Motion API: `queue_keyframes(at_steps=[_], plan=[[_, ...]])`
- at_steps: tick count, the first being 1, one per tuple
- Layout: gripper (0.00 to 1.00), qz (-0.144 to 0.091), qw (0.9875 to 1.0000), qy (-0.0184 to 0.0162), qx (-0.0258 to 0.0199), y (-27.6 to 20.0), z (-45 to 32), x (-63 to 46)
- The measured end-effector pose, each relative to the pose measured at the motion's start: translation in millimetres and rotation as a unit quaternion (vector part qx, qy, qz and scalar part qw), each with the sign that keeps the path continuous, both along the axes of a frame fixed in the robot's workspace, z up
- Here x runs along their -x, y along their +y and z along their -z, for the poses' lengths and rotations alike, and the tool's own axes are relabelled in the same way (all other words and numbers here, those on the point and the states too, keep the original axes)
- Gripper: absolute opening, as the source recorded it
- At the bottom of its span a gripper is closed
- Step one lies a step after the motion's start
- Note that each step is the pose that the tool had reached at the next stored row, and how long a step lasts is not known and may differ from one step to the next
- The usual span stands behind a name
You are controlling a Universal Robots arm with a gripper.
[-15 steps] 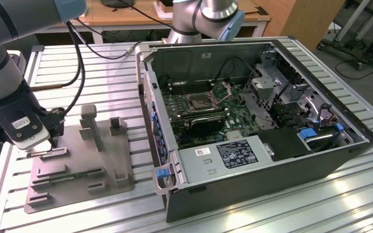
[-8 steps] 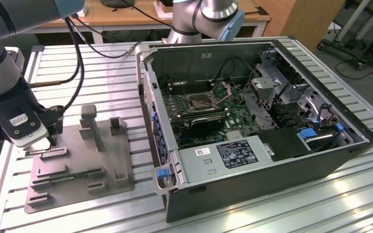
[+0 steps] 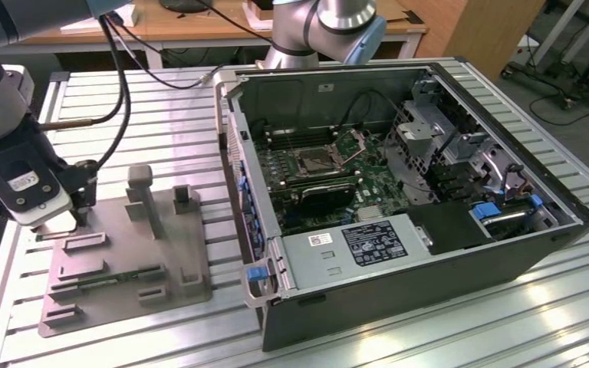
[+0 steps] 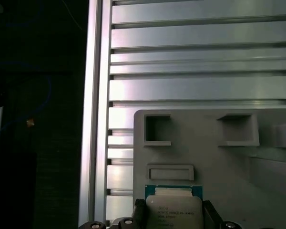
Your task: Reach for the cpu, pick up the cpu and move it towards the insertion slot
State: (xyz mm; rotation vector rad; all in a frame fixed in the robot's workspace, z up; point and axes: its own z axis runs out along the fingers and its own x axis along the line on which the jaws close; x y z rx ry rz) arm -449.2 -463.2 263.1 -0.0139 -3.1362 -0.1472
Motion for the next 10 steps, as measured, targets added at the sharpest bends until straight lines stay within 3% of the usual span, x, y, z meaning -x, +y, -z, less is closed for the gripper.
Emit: queue_keyframes(at_steps=[10], plan=[[0.54, 0.000, 1.0000, 0.0000, 0.0000, 0.0, -12.0, 0.0]])
